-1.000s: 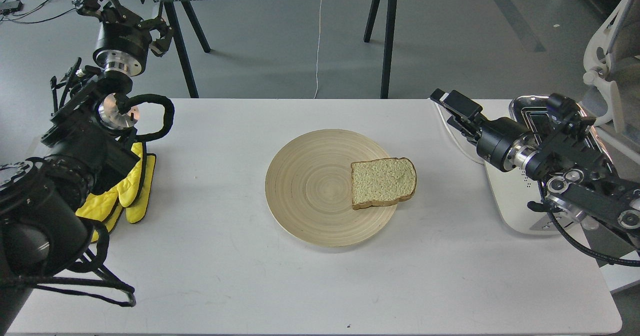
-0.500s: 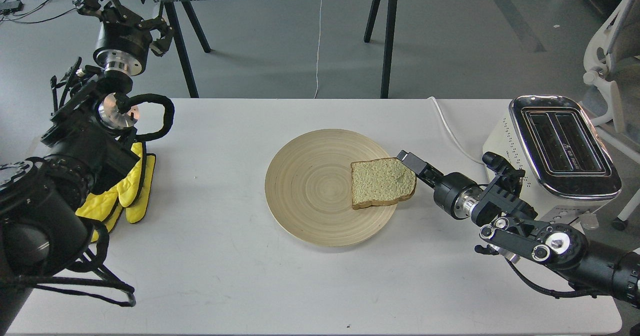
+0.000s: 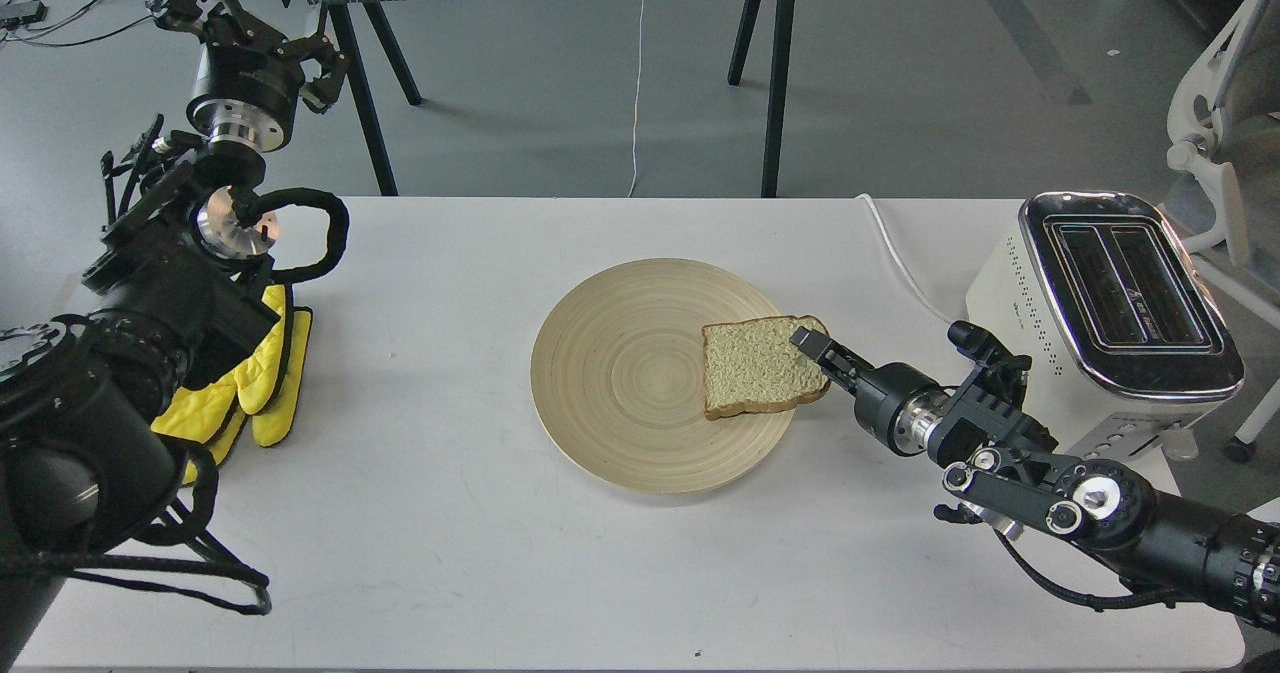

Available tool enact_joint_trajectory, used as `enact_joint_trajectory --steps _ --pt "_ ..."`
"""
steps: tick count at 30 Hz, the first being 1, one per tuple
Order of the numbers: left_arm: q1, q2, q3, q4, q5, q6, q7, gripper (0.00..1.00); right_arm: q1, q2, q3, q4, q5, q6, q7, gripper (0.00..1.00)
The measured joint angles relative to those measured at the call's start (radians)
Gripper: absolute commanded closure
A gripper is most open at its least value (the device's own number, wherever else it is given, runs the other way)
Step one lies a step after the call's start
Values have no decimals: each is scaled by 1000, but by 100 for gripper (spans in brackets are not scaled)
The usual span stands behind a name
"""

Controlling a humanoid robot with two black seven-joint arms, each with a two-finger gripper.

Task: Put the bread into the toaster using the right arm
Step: 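Close the right gripper on the edge of the bread slice, then lift the bread with the right gripper and carry it above the toaster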

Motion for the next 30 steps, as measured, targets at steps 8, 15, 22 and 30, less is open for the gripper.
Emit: enact_joint_trajectory --steps 8,15,22,30 --pt "0 -1 0 0 0 0 0 0 15 -12 1 13 -4 0 -10 87" --pt "0 -1 0 0 -1 0 0 0 91 -175 11 173 -3 -2 -11 86" --pt "0 -1 0 0 -1 0 0 0 224 -475 6 389 -2 32 -12 86" --pt "1 -1 1 0 -1 0 0 0 326 -850 8 497 -231 133 -10 86"
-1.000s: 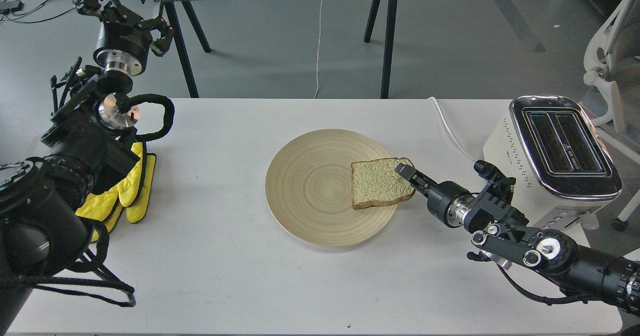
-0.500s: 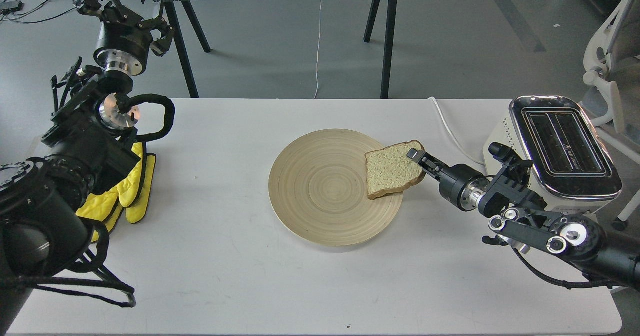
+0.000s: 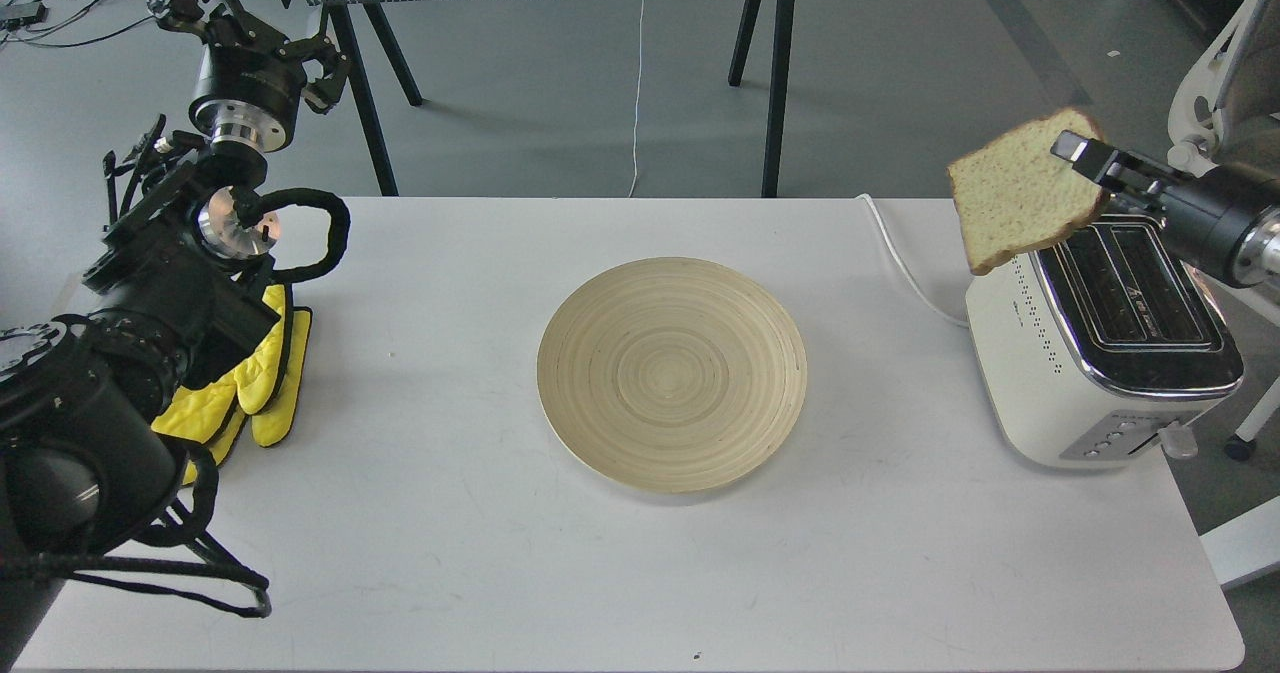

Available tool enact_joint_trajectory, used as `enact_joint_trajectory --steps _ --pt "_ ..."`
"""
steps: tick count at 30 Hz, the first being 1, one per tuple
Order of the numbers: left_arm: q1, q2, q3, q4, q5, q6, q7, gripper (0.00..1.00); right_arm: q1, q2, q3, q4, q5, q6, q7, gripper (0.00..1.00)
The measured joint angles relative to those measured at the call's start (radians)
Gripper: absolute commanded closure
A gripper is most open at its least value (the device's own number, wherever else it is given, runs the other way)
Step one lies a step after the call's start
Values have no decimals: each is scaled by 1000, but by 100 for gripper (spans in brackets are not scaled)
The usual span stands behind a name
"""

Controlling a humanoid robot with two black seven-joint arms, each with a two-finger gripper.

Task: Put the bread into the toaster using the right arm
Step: 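Lift the bread with the right gripper and carry it above the toaster, then lower the bread into the toaster slot and release it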

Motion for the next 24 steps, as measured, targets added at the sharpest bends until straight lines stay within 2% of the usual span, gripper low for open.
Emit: enact_joint_trajectory --steps 4,8,24 --pt "0 0 2 0 1 0 0 0 6 -119 2 14 -83 23 0 86" --pt "0 0 3 0 1 0 0 0 -7 -161 -6 20 -94 39 -1 86" --pt "-1 0 4 0 1 0 0 0 -41 -128 -52 13 -85 27 -18 86"
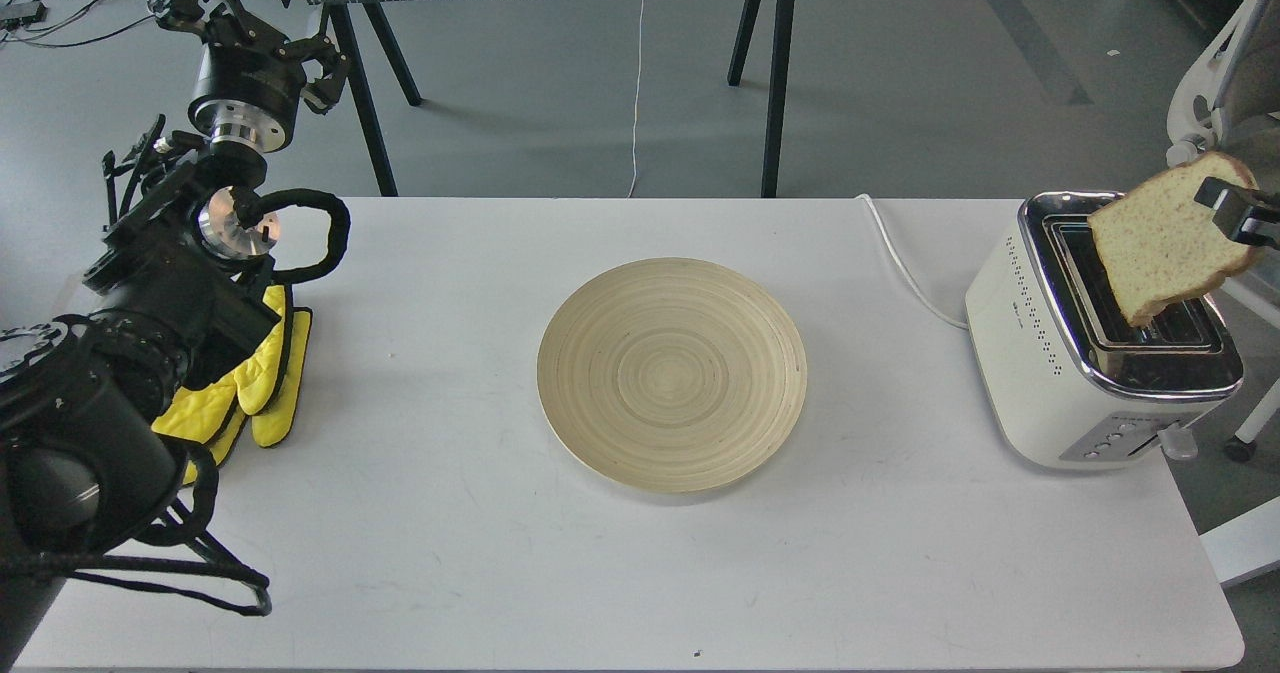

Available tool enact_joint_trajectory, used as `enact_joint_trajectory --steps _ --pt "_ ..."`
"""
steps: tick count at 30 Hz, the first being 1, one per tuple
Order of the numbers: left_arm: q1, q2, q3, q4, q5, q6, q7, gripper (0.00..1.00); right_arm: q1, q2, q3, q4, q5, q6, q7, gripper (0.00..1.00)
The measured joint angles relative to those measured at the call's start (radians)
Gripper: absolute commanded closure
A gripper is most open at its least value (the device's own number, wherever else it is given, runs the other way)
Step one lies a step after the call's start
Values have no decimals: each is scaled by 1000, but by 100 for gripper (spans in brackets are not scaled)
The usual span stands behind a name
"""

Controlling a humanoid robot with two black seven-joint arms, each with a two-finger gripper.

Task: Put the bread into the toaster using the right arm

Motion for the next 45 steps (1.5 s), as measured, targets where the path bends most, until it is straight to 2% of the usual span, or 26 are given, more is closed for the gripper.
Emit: enact_joint_trajectory --steps 13,24,25,26,30,31,32,38,45 --pt "0 0 0 0 0 0 0 0 -4 18 10 -11 7 -1 -1 86" --pt "1 0 0 0 0 0 0 0 -64 100 5 -70 40 -4 -10 83" --pt "1 0 0 0 0 0 0 0 -65 102 4 -73 40 -4 -10 79" --pt "1 0 0 0 0 0 0 0 -67 104 4 -76 40 -4 -10 70" --pt "1 0 0 0 0 0 0 0 -83 113 2 -95 40 -4 -11 27" --pt "1 0 1 0 0 0 0 0 -88 120 2 -98 40 -4 -10 13" --pt "1 0 1 0 0 0 0 0 -90 127 3 -100 40 -4 -8 5" --pt "1 0 1 0 0 0 0 0 -94 149 108 -103 111 -29 4 2" --pt "0 -1 1 0 0 0 0 0 -95 281 338 -141 475 -28 5 0"
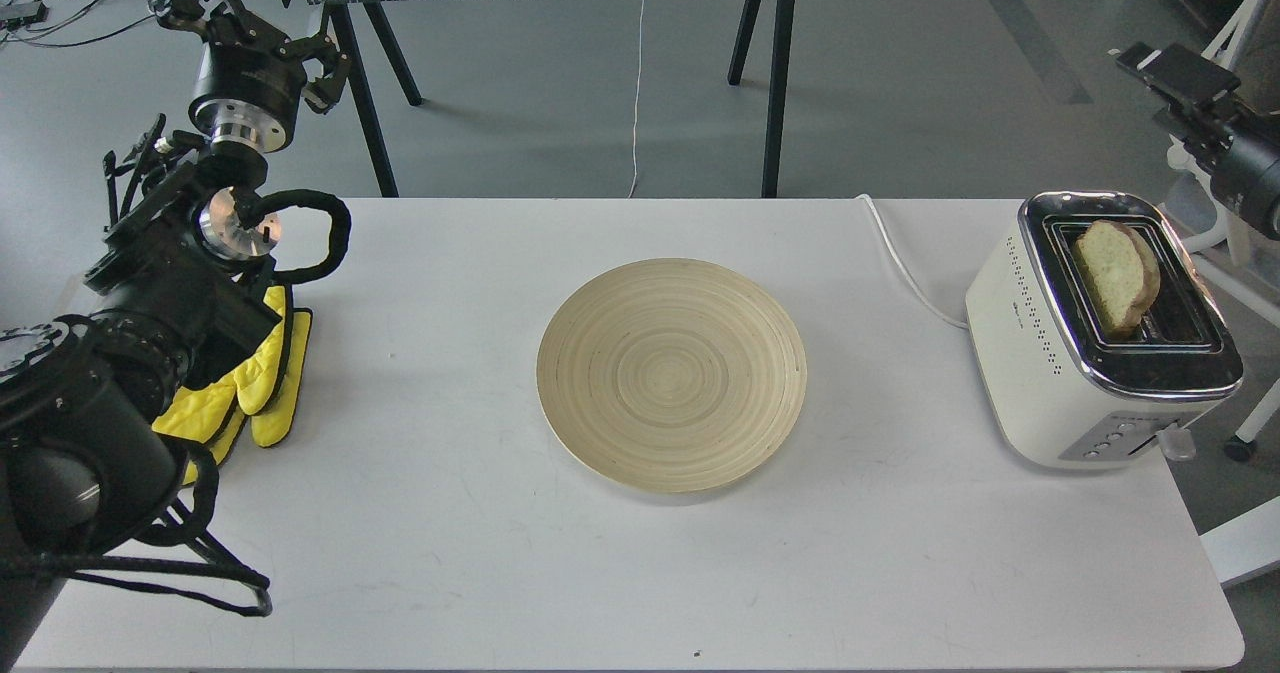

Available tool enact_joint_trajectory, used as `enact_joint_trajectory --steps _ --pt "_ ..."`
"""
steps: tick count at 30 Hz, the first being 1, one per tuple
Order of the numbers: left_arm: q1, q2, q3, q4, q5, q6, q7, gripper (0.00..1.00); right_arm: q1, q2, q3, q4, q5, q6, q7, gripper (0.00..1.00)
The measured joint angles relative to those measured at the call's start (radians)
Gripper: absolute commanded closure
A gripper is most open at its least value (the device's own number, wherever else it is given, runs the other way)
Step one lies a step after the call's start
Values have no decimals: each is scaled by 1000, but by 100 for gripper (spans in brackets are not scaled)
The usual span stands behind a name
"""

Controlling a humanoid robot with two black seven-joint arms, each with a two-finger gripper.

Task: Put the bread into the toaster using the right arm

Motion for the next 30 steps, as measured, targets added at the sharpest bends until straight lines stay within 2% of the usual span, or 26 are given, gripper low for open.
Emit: enact_joint_trajectory --steps 3,8,10,16,19,21,26,30 --pt "0 0 0 0 0 0 0 0 -1 85 86 -28 129 4 11 0" --pt "0 1 1 0 0 0 2 0 -3 315 274 -158 219 -4 131 0" --pt "0 1 1 -1 0 0 3 0 -2 392 325 -200 228 -3 153 0" --pt "0 3 1 0 1 0 5 0 -12 530 407 -245 353 3 153 0" --pt "0 3 1 0 2 0 5 0 -11 596 437 -333 485 17 147 0" --pt "0 3 1 0 2 0 5 0 -9 638 463 -415 554 64 144 0" --pt "0 4 1 0 2 0 5 0 -5 729 535 -624 620 263 140 0" --pt "0 5 1 0 2 0 5 0 -5 743 550 -684 624 303 131 0"
